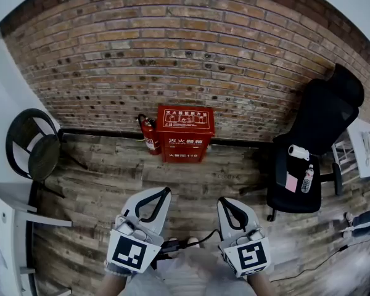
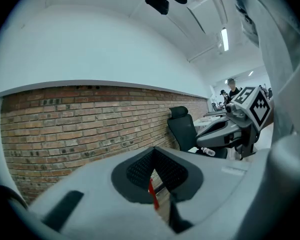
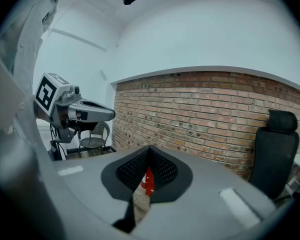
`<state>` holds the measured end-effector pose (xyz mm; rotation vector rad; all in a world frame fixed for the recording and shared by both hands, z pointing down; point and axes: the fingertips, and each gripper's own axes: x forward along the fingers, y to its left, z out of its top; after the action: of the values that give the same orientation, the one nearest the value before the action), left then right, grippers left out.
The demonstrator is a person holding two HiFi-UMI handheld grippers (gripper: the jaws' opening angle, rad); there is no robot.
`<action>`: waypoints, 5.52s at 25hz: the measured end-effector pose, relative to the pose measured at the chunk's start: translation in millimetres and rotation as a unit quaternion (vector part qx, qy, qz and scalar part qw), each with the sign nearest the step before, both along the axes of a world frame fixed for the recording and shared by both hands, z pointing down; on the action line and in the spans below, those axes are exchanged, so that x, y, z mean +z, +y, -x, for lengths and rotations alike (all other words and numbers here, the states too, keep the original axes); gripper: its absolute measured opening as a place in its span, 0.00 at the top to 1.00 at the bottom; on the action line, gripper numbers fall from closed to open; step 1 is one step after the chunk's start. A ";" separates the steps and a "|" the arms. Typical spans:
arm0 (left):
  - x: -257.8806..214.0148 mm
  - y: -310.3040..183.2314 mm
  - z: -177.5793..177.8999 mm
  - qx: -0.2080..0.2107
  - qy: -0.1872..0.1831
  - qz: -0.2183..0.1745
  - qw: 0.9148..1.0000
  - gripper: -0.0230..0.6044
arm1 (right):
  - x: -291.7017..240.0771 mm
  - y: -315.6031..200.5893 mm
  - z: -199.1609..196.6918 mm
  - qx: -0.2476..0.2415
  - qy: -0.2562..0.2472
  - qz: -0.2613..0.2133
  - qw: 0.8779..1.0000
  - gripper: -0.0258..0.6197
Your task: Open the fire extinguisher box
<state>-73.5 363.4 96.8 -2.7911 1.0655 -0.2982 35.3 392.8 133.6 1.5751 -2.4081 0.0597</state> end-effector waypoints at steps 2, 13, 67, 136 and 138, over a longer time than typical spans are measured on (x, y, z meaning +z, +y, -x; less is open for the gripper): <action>-0.3 -0.8 2.2 0.002 -0.002 -0.002 1.000 0.97 | -0.5 -0.2 1.3 0.003 -0.002 0.000 1.000 0.95; -5.0 -7.0 21.1 0.012 0.012 -0.006 1.000 0.97 | -1.3 -2.3 14.5 0.024 0.012 0.002 1.000 0.95; 47.9 -313.2 -50.4 -0.115 -0.051 0.049 0.991 0.97 | 70.5 -350.1 -67.6 -0.109 -0.003 0.073 0.991 0.95; 498.1 -413.8 -72.4 -0.028 -0.098 0.273 0.956 0.97 | 455.7 -432.0 -23.2 -0.049 -0.206 0.350 0.913 0.74; 506.1 -417.5 -69.4 -0.044 -0.093 0.282 0.954 0.97 | 461.4 -434.1 -22.9 -0.047 -0.224 0.353 0.907 0.73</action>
<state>-4.1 -54.0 603.0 -3.1003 1.2115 -1.0010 58.2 -41.3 595.0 1.1717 -2.3304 1.2419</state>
